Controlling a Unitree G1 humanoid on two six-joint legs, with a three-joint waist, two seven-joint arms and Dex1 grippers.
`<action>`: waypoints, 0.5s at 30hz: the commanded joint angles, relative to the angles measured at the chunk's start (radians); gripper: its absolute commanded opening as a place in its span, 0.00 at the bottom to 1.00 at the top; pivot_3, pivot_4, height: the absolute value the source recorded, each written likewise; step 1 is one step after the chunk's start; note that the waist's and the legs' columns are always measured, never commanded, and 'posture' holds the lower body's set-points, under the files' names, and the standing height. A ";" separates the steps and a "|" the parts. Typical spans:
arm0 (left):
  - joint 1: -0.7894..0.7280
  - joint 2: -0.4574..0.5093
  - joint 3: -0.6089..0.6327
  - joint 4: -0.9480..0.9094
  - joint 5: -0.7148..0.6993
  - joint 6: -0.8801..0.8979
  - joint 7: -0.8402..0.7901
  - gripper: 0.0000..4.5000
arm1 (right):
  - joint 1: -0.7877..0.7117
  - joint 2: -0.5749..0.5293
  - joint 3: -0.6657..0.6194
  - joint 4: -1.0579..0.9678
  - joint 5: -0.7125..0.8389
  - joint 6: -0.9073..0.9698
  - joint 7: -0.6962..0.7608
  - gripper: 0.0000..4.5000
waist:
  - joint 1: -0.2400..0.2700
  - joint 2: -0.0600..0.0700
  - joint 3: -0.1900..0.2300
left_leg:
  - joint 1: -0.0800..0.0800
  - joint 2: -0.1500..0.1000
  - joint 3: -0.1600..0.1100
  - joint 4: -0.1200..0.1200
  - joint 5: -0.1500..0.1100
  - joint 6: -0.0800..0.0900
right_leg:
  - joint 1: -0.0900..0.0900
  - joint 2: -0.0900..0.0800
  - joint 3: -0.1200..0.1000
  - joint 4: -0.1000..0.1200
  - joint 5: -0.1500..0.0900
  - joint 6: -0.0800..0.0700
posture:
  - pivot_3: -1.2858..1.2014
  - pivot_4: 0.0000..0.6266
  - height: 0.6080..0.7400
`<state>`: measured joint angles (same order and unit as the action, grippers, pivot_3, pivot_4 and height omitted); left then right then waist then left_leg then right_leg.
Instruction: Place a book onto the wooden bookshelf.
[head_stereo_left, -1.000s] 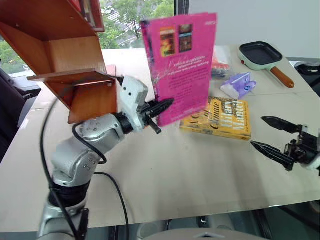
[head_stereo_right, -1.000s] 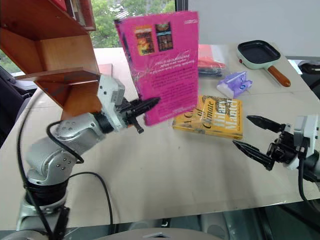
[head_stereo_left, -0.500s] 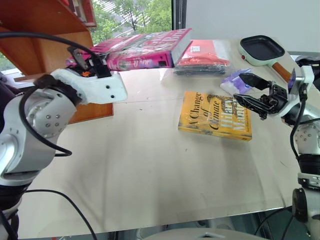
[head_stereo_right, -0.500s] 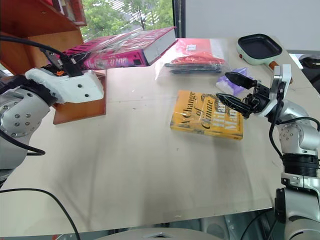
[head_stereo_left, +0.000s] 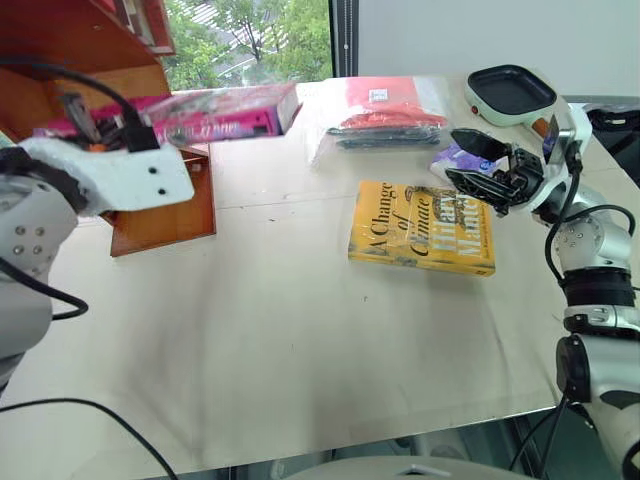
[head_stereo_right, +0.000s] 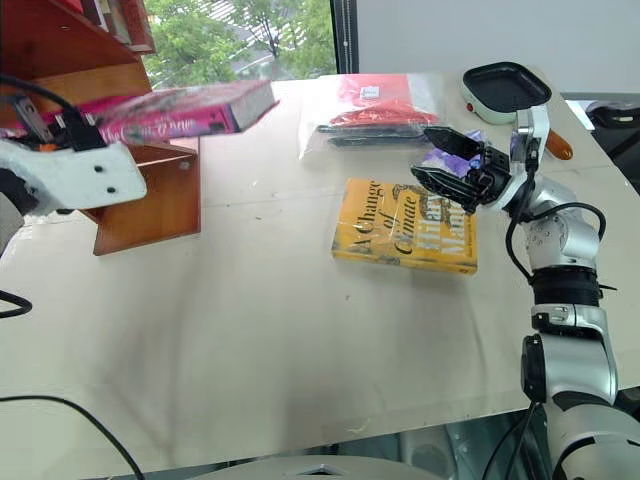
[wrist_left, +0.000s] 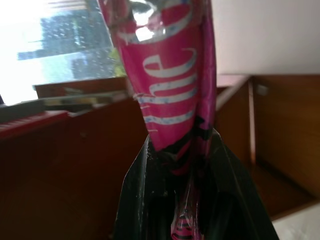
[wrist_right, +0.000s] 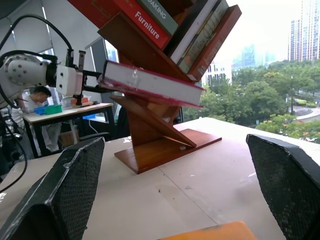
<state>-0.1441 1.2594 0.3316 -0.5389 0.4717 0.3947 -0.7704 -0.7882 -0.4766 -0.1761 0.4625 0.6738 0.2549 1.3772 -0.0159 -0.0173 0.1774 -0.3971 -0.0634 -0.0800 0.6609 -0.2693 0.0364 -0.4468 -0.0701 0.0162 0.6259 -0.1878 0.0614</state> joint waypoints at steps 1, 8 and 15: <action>-0.003 0.019 0.083 0.031 0.033 -0.002 -0.015 0.02 | -0.042 0.000 -0.014 -0.016 0.013 0.004 0.032 1.00 | 0.000 0.000 0.000 | 0.000 0.000 0.000 0.000 0.000 0.000 | 0.000 0.000 0.000 0.000 0.000 0.000 | 0.52 0.24 1.00; -0.081 0.050 0.023 0.155 0.040 -0.022 0.005 0.02 | -0.076 0.010 -0.015 -0.085 0.066 0.123 0.032 1.00 | 0.000 0.000 0.000 | 0.000 0.000 0.000 0.000 0.000 0.000 | 0.000 -0.001 0.000 0.000 0.000 0.000 | 0.52 0.24 1.00; -0.165 0.078 -0.063 0.281 0.034 -0.060 -0.003 0.02 | -0.089 0.014 -0.021 -0.107 0.084 0.176 0.019 1.00 | 0.000 0.000 0.000 | 0.000 0.000 0.000 0.000 0.000 0.000 | -0.001 -0.001 0.000 0.001 0.000 0.000 | 0.52 0.24 1.00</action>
<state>-0.2800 1.3048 0.2523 -0.2734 0.4900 0.3373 -0.7814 -0.8591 -0.4586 -0.1749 0.3900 0.7322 0.4172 1.3940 -0.0161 -0.0171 0.1774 -0.3974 -0.0635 -0.0801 0.6609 -0.2692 0.0362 -0.4478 -0.0707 0.0164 0.6267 -0.1877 0.0613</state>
